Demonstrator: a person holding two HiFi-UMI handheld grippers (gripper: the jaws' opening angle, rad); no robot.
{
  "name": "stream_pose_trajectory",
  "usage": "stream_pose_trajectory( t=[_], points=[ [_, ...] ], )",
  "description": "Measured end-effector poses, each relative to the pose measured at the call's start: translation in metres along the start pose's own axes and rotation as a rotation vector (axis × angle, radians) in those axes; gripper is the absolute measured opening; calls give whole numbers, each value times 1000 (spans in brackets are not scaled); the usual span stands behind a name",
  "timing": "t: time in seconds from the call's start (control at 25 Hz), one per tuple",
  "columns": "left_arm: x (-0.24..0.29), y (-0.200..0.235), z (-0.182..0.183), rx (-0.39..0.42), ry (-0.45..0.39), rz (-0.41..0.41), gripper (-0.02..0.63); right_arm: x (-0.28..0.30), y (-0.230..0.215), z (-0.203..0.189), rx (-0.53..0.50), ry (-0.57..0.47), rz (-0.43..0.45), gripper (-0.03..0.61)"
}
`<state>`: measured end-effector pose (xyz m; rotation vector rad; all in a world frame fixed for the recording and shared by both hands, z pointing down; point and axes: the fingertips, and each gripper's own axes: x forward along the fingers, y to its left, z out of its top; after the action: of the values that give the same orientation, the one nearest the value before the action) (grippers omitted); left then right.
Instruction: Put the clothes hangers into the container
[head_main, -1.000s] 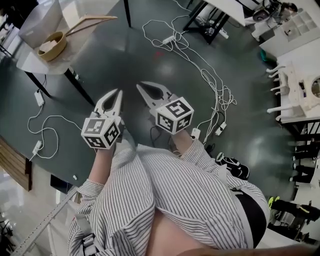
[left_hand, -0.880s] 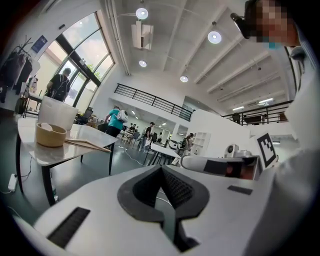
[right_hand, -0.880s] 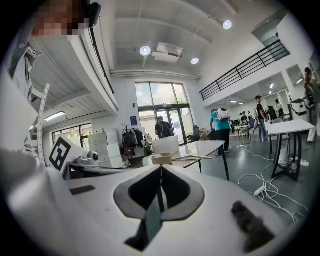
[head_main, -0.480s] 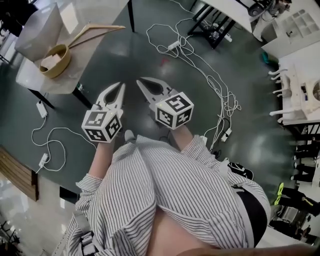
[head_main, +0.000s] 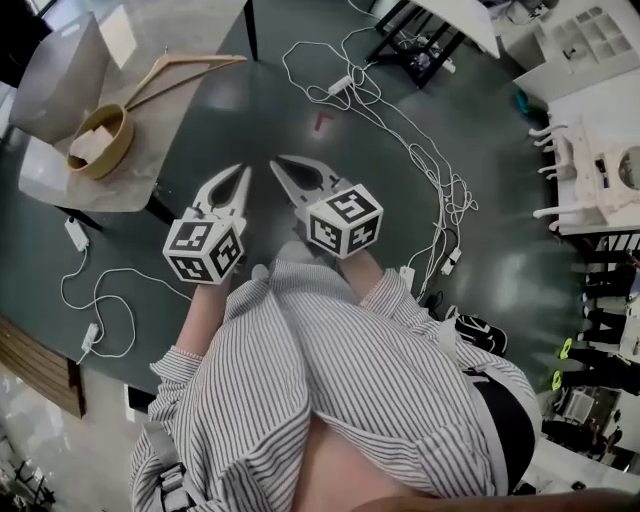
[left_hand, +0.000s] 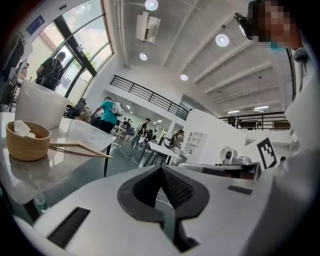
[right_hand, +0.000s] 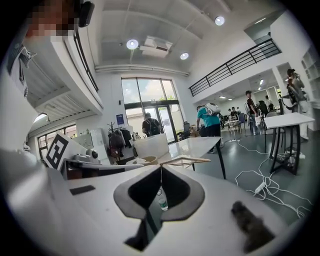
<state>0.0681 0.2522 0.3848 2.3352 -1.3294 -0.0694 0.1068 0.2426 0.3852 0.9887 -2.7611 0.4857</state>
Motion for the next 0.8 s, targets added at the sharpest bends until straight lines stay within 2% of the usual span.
stream_pose_trajectory(
  t=[0.28, 0.6, 0.8],
  points=[
    [17, 12, -2, 6, 25, -12, 11, 18, -13, -17, 13, 46, -2, 15],
    [55, 53, 11, -7, 37, 12, 11, 69, -43, -4, 15, 62, 31, 15],
    [98, 84, 28, -22, 34, 29, 11, 105, -78, 15, 4, 70, 49, 15]
  ],
)
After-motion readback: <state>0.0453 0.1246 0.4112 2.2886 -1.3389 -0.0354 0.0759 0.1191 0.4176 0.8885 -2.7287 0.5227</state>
